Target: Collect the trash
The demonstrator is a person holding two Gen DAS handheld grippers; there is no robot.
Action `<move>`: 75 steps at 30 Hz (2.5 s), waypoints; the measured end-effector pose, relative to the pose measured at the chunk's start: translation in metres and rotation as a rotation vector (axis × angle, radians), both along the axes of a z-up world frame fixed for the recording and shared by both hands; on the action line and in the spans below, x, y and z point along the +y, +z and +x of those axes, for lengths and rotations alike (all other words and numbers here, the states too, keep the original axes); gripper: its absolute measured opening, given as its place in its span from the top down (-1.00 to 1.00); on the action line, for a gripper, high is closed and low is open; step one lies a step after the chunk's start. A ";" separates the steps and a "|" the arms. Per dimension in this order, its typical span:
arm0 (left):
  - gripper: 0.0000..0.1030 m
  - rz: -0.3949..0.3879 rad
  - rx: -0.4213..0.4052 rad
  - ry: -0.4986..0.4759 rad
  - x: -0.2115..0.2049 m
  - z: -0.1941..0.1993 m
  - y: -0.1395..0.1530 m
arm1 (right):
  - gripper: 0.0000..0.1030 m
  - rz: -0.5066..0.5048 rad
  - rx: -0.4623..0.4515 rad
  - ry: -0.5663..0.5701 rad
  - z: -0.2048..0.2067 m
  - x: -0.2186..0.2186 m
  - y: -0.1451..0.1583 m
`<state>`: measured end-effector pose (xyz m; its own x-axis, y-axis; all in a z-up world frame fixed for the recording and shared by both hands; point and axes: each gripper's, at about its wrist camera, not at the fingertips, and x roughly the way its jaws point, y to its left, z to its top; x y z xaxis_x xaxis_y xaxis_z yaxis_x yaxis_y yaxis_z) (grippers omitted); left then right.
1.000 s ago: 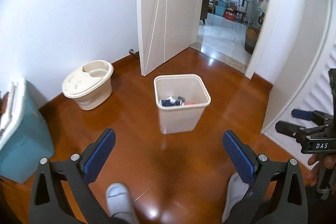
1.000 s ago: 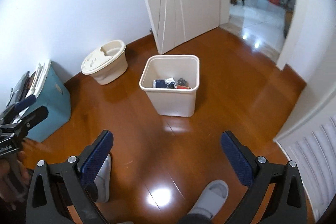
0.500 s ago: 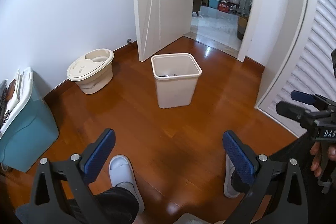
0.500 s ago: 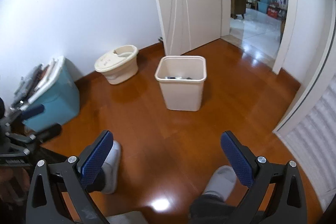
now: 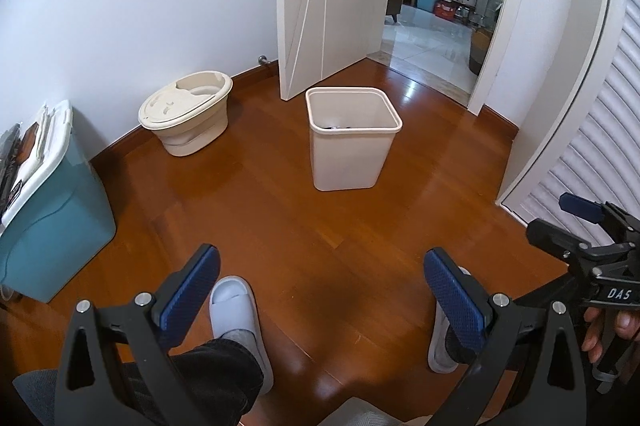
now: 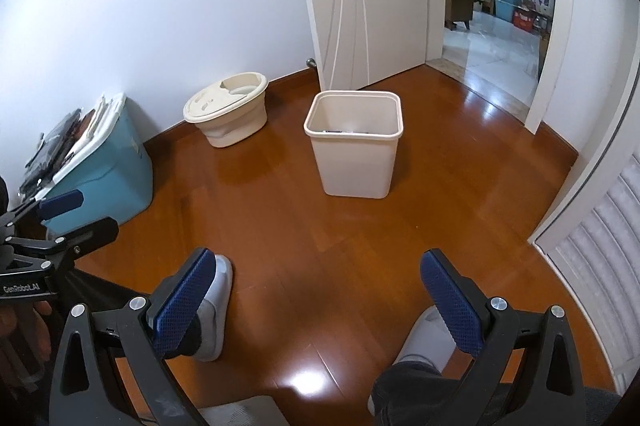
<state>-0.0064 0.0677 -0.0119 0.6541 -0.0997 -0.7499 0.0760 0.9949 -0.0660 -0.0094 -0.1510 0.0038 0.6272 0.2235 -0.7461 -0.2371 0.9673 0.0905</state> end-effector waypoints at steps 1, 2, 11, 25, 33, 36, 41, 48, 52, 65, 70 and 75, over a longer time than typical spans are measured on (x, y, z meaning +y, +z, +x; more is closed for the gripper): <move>-1.00 0.002 0.001 -0.002 -0.001 0.000 -0.001 | -1.00 0.006 0.001 -0.003 0.000 -0.001 0.000; -1.00 0.004 0.001 -0.004 -0.002 -0.002 -0.001 | -1.00 0.008 0.002 -0.004 0.001 -0.002 0.000; -1.00 0.015 -0.002 0.000 -0.008 -0.004 -0.003 | -1.00 -0.007 -0.002 0.005 0.000 0.002 -0.003; -1.00 -0.005 0.000 0.027 -0.004 -0.003 0.000 | -1.00 -0.023 0.002 0.013 0.003 0.009 -0.005; -1.00 -0.035 -0.023 0.052 0.000 -0.008 0.005 | -1.00 -0.026 0.001 0.014 0.003 0.010 -0.005; -1.00 -0.032 -0.023 0.048 -0.001 -0.009 0.005 | -1.00 -0.030 -0.001 0.018 0.003 0.010 -0.006; -1.00 -0.014 -0.023 0.051 -0.005 -0.010 0.004 | -1.00 -0.039 -0.002 0.027 0.003 0.008 -0.008; -1.00 -0.019 -0.005 0.044 -0.007 -0.008 0.002 | -1.00 -0.044 -0.002 0.033 0.002 0.009 -0.008; -1.00 -0.008 -0.001 0.046 -0.008 -0.007 0.002 | -1.00 -0.044 -0.003 0.033 0.001 0.009 -0.008; -1.00 -0.002 0.007 0.057 -0.005 -0.005 0.001 | -1.00 -0.045 -0.004 0.029 0.000 0.013 -0.008; -1.00 -0.004 0.009 0.054 -0.004 -0.004 0.000 | -1.00 -0.047 -0.003 0.030 0.000 0.014 -0.007; -1.00 -0.003 0.010 0.050 -0.004 -0.004 0.000 | -1.00 -0.049 -0.003 0.031 0.001 0.015 -0.008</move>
<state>-0.0108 0.0637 -0.0121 0.6506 -0.0692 -0.7562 0.0253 0.9973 -0.0695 -0.0088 -0.1365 -0.0037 0.6225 0.2064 -0.7549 -0.2671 0.9627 0.0430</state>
